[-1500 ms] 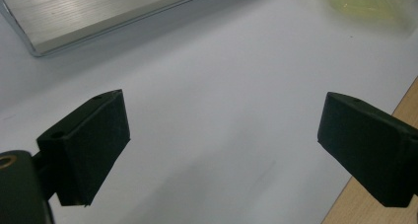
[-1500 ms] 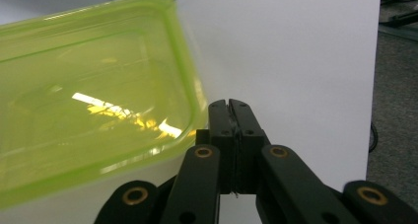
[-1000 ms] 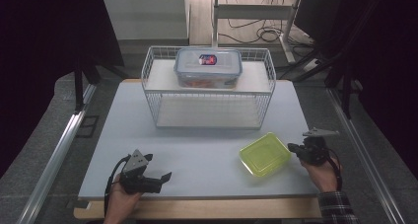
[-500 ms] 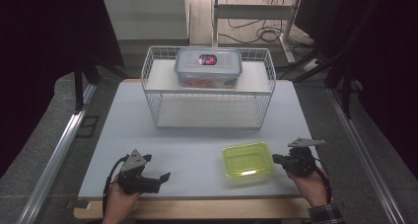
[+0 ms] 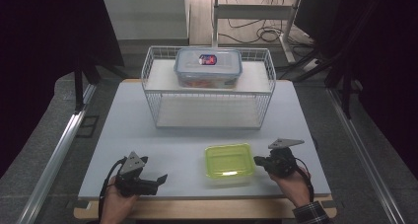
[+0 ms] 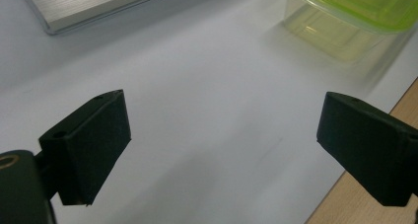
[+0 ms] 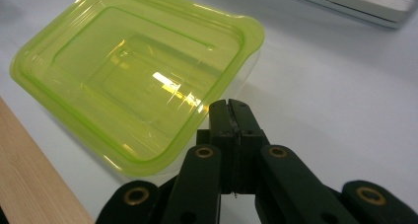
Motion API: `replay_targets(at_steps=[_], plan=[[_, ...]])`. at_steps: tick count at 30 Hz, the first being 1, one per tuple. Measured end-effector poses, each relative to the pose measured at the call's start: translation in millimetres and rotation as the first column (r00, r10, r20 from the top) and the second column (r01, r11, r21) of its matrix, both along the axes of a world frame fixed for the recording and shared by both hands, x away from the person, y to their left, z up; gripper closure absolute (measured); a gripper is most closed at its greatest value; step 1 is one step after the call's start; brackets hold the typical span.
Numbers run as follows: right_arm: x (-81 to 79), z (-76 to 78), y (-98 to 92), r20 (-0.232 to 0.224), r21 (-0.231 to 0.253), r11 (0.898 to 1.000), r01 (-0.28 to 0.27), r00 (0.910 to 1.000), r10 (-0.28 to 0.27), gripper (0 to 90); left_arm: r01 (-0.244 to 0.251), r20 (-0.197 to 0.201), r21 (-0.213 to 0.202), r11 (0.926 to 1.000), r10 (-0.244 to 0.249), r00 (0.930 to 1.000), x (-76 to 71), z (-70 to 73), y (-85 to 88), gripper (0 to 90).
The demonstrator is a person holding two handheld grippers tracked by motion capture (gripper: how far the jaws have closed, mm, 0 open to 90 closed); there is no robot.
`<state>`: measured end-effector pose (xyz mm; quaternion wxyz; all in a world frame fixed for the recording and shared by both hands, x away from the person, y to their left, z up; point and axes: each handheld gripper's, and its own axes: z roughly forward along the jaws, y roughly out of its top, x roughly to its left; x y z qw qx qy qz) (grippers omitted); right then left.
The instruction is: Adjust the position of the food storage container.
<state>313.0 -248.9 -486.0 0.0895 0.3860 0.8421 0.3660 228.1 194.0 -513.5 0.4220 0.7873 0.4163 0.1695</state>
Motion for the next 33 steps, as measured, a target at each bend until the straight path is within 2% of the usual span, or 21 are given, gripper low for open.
replay_targets(at_steps=[4, 7, 12, 15, 18, 19, 21, 22, 25, 29, 33], plan=[[1.0, -0.9, 14.4, 0.0, 0.002, 1.0, -0.024, 0.9997, 0.024, 89.5, 0.0, 0.007, -0.002, 1.0, 0.0, 1.0, -1.6, 0.2, 0.5, 6.1], [1.8, -1.7, 28.1, 0.005, -0.001, 0.999, -0.05, 0.9987, 0.05, 89.4, -0.007, 0.007, 0.03, 0.9995, 0.006, 1.0, -2.5, -1.2, -1.6, 5.9], [3.4, -2.4, 37.0, 0.008, -0.003, 0.998, -0.062, 0.998, 0.062, 89.4, 0.015, 0.021, 0.077, 0.9969, -0.017, 0.9996, -3.8, -2.9, -5.9, 5.5], [2.7, -1.5, 37.4, 0.029, -0.018, 0.998, -0.067, 0.9973, 0.068, 88.8, 0.018, 0.032, 0.094, 0.9955, -0.021, 0.9993, -4.2, -3.3, -6.9, 5.1], [1.2, 2.0, 31.5, 0.052, -0.023, 0.999, -0.042, 0.9977, 0.044, 85.4, 0.013, 0.029, 0.099, 0.9951, -0.015, 0.9995, -4.3, -2.6, -6.5, 5.1], [0.5, 3.7, 28.9, 0.055, -0.017, 0.999, -0.031, 0.998, 0.032, 82.6, 0.011, 0.028, 0.095, 0.9954, -0.013, 0.9995, -4.2, -2.5, -6.3, 5.1], [-1.1, 6.4, 20.2, 0.08, -0.012, 1.0, -0.003, 0.9968, 0.004, 68.6, 0.009, 0.027, 0.098, 0.9952, -0.011, 0.9996, -3.9, -3.0, -5.8, 5.0], [-1.1, 6.4, 20.2, 0.08, -0.012, 1.0, -0.003, 0.9968, 0.004, 68.6, 0.009, 0.027, 0.098, 0.9952, -0.011, 0.9996, -3.9, -3.0, -5.8, 5.0], [-3.0, 7.0, 13.4, 0.075, 0.0, 1.0, 0.022, 0.9969, -0.022, 52.0, 0.009, 0.028, 0.098, 0.9951, -0.012, 0.9995, -3.8, -3.3, -5.7, 4.9], [-3.6, 6.0, 8.7, 0.079, -0.004, 0.999, 0.039, 0.9961, -0.039, 37.4, 0.008, 0.029, 0.094, 0.9956, -0.011, 0.9995, -3.9, -3.2, -5.0, 5.0], [-4.2, 5.9, 9.4, 0.072, 0.01, 0.999, 0.033, 0.9968, -0.033, 27.6, 0.008, 0.03, 0.09, 0.9959, -0.011, 0.9995, -3.6, -3.3, -4.1, 4.9]])
